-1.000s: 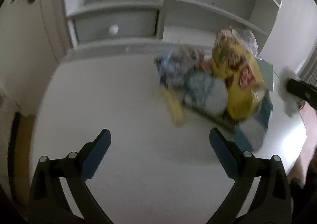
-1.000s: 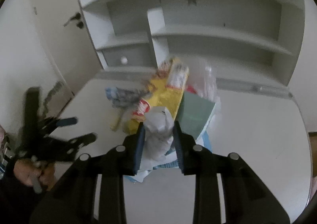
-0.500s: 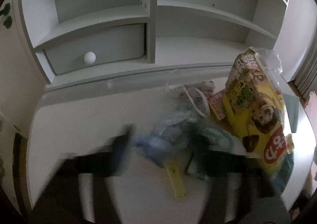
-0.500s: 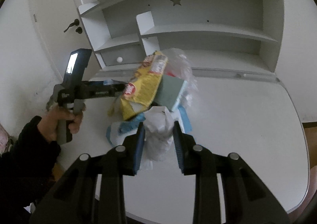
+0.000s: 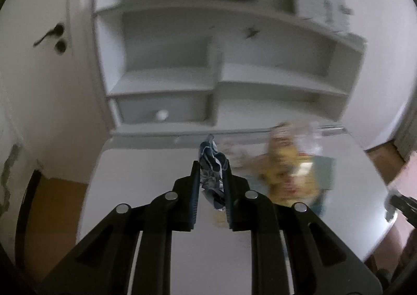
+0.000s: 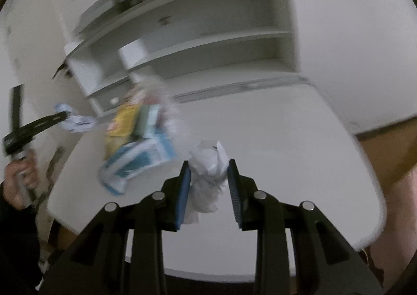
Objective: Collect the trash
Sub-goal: 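Carry both items over the bin and open both tools to drop them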
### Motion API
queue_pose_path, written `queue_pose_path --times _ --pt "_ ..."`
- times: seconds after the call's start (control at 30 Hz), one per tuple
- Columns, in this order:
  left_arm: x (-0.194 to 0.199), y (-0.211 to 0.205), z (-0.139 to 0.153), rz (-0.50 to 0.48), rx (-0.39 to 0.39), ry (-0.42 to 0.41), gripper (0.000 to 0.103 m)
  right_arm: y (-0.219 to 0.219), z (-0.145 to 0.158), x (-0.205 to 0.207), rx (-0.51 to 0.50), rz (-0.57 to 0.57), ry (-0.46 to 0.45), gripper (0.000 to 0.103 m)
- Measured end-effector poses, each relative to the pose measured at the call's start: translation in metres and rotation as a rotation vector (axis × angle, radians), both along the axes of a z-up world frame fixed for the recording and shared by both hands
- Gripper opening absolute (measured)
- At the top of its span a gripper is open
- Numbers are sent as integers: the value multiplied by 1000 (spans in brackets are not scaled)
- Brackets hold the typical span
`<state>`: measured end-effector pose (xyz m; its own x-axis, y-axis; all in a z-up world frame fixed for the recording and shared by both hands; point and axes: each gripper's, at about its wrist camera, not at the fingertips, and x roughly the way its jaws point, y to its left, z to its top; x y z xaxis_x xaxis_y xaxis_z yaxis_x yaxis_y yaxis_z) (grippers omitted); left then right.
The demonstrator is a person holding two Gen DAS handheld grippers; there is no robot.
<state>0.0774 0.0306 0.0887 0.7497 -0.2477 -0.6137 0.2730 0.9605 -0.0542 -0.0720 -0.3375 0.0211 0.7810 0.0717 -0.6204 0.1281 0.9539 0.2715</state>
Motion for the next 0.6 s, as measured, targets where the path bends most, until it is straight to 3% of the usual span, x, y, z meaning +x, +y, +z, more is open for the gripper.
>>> queue_pose_path --times 0.13,0.3,0.5,0.6 --pt "-42 -82 21 -210 -22 -45 16 -60 -5 -46 9 -177 -9 29" --pt "-93 -203 19 -517 -49 -53 16 -129 -21 -120 33 -392 -9 29" --pt "-166 -354 -23 -883 -73 76 16 -200 -67 -212 84 -615 74 29" --pt "-203 -418 -60 -1025 -22 168 16 -230 -103 -255 123 -708 142 29"
